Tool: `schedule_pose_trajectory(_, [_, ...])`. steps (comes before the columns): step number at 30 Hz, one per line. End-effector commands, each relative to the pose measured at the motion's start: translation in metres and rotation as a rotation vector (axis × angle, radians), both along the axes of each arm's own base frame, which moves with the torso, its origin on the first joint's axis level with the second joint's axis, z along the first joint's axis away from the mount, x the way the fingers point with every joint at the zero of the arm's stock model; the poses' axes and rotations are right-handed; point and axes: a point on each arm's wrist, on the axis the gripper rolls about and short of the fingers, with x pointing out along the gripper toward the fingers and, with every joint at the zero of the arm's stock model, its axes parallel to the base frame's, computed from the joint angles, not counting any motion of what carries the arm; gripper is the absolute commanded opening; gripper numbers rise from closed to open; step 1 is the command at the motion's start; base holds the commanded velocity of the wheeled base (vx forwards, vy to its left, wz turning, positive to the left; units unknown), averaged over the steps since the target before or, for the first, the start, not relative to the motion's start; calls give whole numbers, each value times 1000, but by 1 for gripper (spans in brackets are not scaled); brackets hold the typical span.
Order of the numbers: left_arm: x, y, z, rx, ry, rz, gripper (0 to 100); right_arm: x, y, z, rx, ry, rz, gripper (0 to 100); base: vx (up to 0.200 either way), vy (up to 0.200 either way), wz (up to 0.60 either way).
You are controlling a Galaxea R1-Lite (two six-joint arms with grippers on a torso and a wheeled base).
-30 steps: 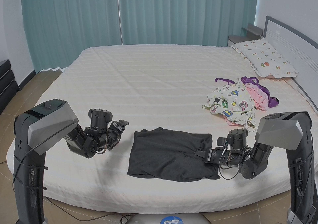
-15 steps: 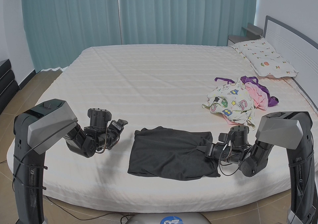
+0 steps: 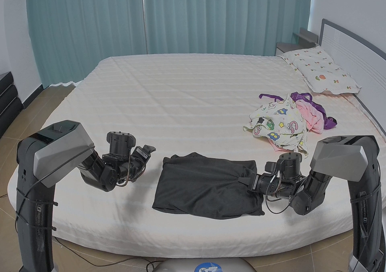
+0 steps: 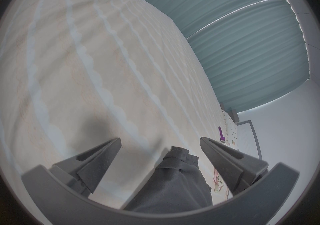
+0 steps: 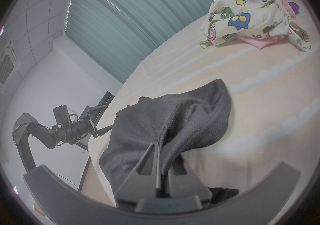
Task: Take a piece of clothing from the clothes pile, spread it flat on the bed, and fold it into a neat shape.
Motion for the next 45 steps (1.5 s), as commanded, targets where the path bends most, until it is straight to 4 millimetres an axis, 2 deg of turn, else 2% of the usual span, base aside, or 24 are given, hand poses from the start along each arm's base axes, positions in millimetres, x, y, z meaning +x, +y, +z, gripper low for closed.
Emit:
schedule_pose_trajectory(1, [0,0,0,0,0,1,100,0,1,2,4,-8,1,0,0,0,0])
schedule_pose_trajectory(21, [0,0,-1,2,1,0,100,0,1,3,2,-4,2,0,0,0,0])
schedule_pose_trajectory(22, [0,0,-1,2,1,0,100,0,2,2,2,-2,4,100,0,0,0])
schedule_pose_trajectory(27, [-1,0,0,3,4,-3,100,-1,3,3,2,0,5,100,0,0,0])
schedule_pose_trajectory(33, [-4,-5,0,18,4,-34,100,7,-22,15,4,-34,-62,100,0,0,0])
schedule_pose_trajectory(37, [-19,-9,7,42,8,-141,100,10,-38,15,-2,-33,-103,100,0,0,0])
schedule_pose_trajectory(38, [-32,-12,3,54,38,-224,100,9,-44,13,-5,-21,-117,100,0,0,0])
schedule_pose_trajectory(40, [-39,-18,-2,94,43,-295,100,8,-49,10,-10,-10,-130,100,0,0,0])
schedule_pose_trajectory(45, [-47,-33,-2,194,16,-404,100,9,-51,7,-15,-4,-135,100,0,0,0])
